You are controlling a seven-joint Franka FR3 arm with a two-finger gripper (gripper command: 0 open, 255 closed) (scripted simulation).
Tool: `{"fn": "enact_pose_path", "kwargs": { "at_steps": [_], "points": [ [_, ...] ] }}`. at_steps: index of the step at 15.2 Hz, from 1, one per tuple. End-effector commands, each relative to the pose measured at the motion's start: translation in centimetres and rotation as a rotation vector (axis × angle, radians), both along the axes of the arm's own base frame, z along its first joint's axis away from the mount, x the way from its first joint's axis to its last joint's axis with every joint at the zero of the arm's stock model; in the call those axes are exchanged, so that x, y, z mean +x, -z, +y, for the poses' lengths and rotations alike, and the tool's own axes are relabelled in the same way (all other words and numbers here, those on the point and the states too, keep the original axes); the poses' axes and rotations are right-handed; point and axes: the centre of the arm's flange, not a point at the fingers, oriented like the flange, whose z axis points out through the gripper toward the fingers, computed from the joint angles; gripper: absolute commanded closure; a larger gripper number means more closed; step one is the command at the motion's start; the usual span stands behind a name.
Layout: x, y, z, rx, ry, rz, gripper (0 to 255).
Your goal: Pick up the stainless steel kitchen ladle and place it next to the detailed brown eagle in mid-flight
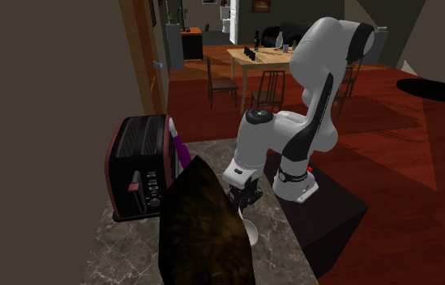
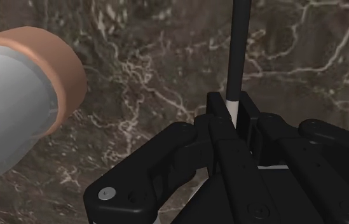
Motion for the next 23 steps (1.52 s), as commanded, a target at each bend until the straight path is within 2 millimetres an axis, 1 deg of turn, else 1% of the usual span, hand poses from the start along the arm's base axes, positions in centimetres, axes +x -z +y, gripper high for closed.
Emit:
{"fn": "enact_pose_path", "kwargs": {
  "at_steps": [1, 8, 9, 14, 17, 18, 23],
  "points": [
    [0.0, 0.5, 0.0, 0.001, 0.0, -0.001, 255],
    [0.0, 0.5, 0.0, 0.001, 0.0, -0.001, 255],
    [0.0, 0.5, 0.0, 0.001, 0.0, -0.001, 0],
    [0.0, 0.5, 0.0, 0.001, 0.0, -0.001, 0],
    [-0.4, -3.5, 0.0, 0.001, 0.0, -0.001, 0],
    [-0.6, -4.5, 0.1, 0.001, 0.0, -0.001, 0],
    [-0.6, -4.5, 0.1, 0.001, 0.0, -0.001, 0]
  ]
}}
